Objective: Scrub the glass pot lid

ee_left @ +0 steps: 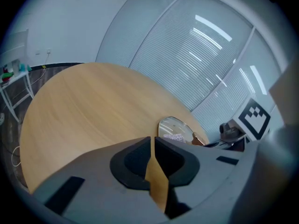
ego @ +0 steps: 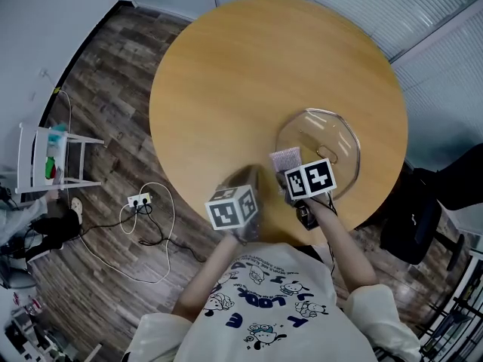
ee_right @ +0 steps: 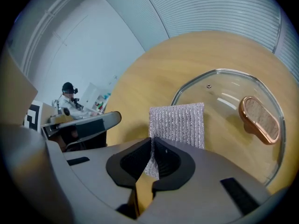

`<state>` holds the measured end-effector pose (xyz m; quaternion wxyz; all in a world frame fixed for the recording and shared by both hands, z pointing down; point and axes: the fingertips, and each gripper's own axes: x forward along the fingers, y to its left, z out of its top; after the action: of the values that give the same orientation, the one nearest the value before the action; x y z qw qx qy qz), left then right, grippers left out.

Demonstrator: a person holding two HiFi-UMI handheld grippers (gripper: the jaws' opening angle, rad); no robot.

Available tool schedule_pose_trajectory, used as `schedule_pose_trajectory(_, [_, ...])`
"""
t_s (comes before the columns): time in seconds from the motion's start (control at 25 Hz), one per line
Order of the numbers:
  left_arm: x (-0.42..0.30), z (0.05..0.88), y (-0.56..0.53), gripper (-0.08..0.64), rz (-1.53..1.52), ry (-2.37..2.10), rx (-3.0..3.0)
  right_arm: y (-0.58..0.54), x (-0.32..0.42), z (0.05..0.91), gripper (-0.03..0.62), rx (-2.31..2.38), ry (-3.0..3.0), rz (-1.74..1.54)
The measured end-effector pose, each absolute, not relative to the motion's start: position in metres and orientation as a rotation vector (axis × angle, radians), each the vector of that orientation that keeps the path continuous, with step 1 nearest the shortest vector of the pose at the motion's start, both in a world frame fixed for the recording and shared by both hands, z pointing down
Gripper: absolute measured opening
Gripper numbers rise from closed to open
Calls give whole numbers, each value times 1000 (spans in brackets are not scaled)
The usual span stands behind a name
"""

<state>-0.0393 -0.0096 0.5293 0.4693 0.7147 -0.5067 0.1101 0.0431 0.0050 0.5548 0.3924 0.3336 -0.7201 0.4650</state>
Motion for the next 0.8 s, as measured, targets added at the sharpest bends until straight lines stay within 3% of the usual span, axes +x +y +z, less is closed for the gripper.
schedule_pose_trajectory(0.4, [-52,436,-35,37,125,-1346,1975,-18,34,446,40,1108,-2199,1154])
schedule_pose_trajectory(0.8, [-36,311,-38,37,23,-1567,2380,-27,48,321,40,1544,-2485,446])
